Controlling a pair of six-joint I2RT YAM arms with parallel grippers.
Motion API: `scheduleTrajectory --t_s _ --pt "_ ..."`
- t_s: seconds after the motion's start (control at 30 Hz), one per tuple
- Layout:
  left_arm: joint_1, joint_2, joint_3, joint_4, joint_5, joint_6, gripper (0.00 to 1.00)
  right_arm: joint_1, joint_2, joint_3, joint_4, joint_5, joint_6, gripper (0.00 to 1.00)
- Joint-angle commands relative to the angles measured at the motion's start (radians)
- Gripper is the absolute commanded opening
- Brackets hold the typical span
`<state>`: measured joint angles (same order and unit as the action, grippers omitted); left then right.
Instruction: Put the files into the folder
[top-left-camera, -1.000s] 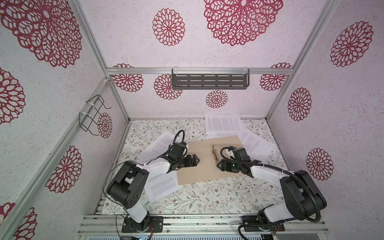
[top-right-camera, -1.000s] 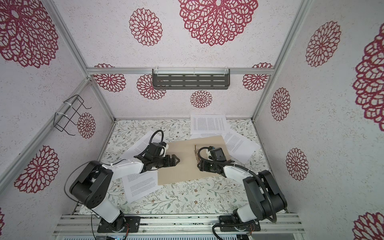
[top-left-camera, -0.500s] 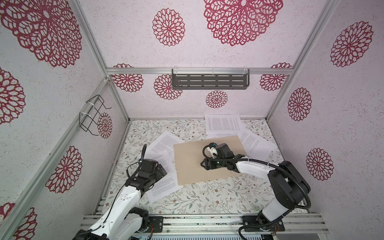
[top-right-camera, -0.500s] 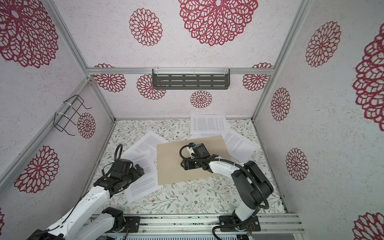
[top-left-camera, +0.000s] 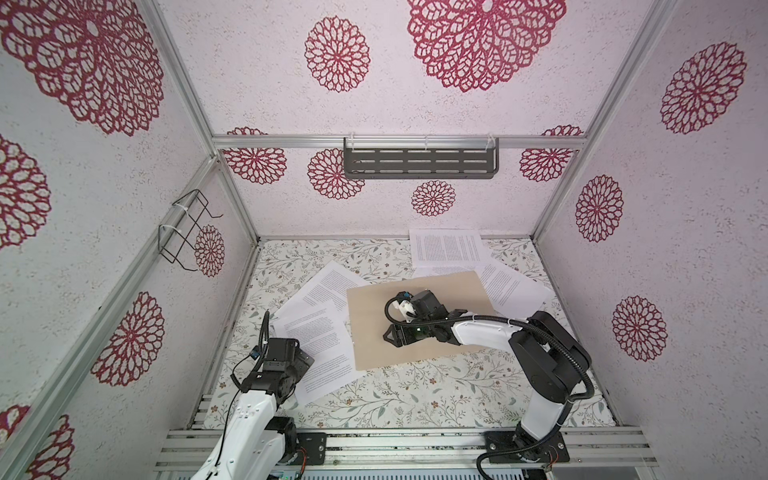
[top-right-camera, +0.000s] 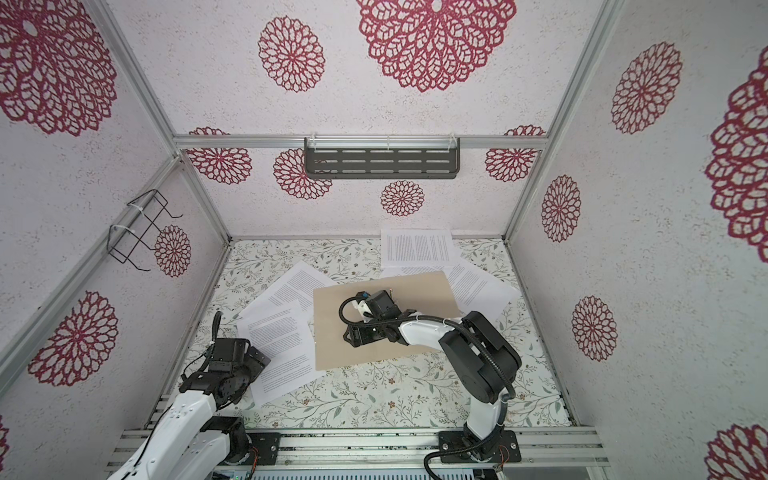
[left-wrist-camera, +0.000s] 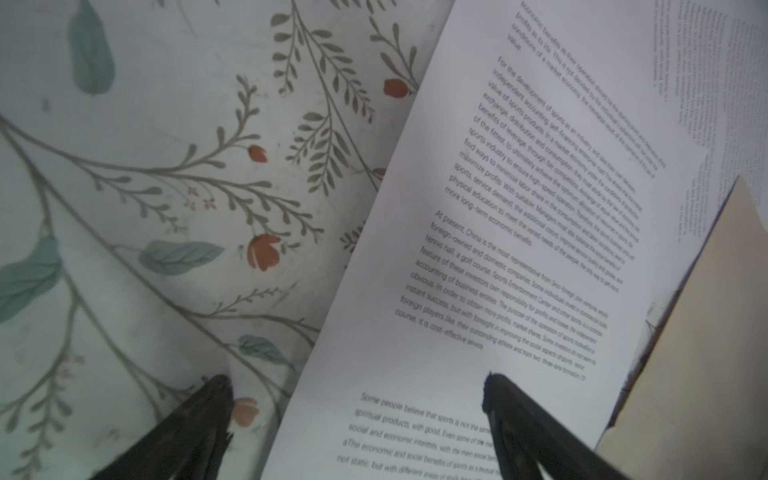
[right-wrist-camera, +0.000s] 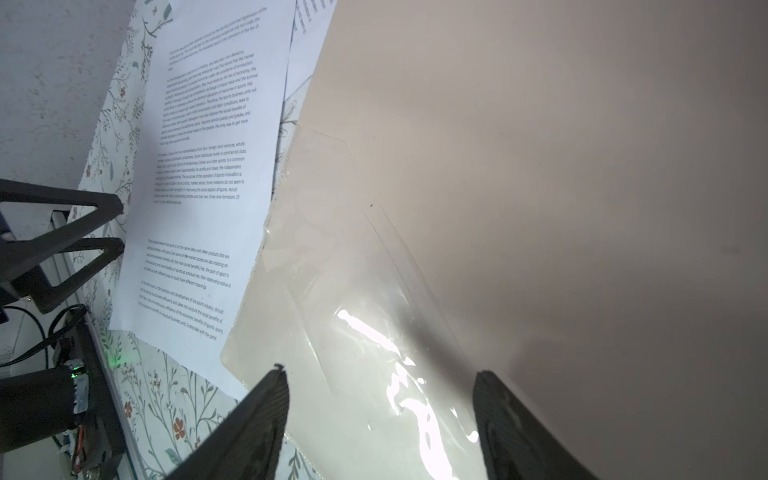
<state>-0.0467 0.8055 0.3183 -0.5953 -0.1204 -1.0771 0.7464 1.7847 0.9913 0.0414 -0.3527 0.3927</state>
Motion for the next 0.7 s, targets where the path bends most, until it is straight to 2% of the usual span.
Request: scheduleTrajectory --t_s 0.0,0.1,0.43,0.67 --pt "0.01 0.022 -0.047 0.056 0.049 -0.031 0.97 0.001 0.001 0.014 0.02 -0.023 -0.023 0.74" --pt "0.01 0.023 -0.047 0.051 0.054 -0.048 0.97 0.001 0.024 0.029 0.008 -0.022 -0.023 0.74" --pt "0.01 0.064 -0.082 0.195 0.171 -0.058 0.97 0.002 0.112 0.092 -0.023 -0.035 -0.028 0.73" --pt "0.011 -0.008 -0.107 0.347 0.262 -0.059 0.97 0.004 0.143 0.112 -0.028 -0.052 -0.025 0.73"
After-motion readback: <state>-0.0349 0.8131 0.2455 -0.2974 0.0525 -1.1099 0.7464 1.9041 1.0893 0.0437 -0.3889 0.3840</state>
